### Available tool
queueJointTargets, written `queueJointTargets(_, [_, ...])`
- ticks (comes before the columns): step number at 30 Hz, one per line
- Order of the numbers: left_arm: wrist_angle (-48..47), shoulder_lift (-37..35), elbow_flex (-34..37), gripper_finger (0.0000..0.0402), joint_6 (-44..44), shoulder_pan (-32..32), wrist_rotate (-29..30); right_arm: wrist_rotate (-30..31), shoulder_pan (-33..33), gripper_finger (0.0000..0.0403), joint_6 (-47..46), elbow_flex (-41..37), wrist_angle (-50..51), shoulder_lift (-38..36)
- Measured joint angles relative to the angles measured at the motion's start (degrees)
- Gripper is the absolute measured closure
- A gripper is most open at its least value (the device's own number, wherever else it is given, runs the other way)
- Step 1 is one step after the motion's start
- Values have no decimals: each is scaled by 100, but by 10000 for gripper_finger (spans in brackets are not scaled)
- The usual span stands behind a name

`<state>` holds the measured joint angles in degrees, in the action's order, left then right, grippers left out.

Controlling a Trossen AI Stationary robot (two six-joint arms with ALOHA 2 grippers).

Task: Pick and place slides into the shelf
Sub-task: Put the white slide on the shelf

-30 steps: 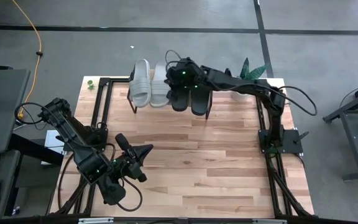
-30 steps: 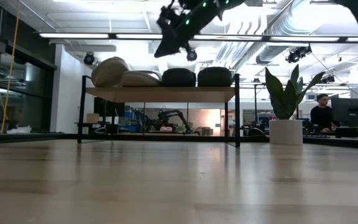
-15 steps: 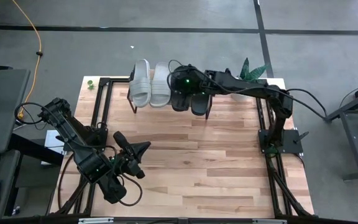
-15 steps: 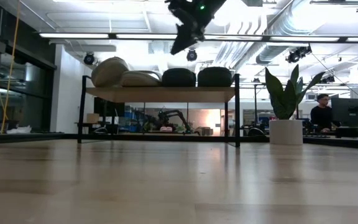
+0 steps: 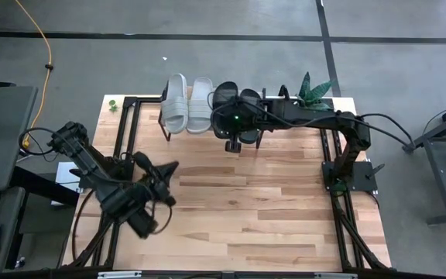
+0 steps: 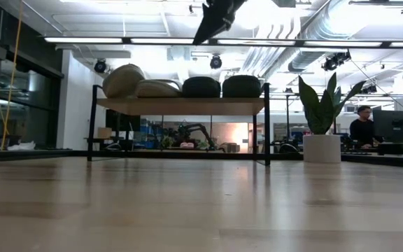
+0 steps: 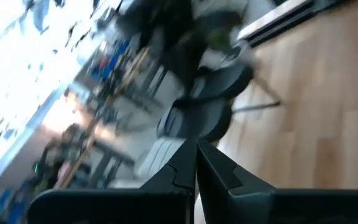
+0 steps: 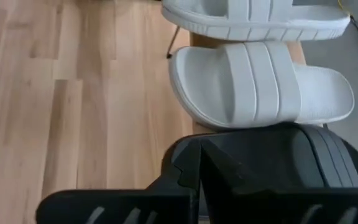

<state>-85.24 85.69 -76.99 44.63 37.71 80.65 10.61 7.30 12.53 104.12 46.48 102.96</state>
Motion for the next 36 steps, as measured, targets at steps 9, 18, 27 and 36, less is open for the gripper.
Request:
queueJointTargets(9, [-474, -7, 250, 398, 598, -1235, -616, 127, -147, 403, 105, 0, -17, -316])
queueJointTargets(18, [-471, -2, 356, 366, 446, -1567, -906, 119, -132, 402, 305, 0, 137, -1119])
queueJointTargets(27, [-464, -2, 356, 232, 542, -1658, -747, -315, -125, 402, 569, 0, 227, -1644])
queueJointTargets(36, [-459, 0, 356, 180, 496, -2507, -761, -505, 78, 402, 930, 0, 363, -1788])
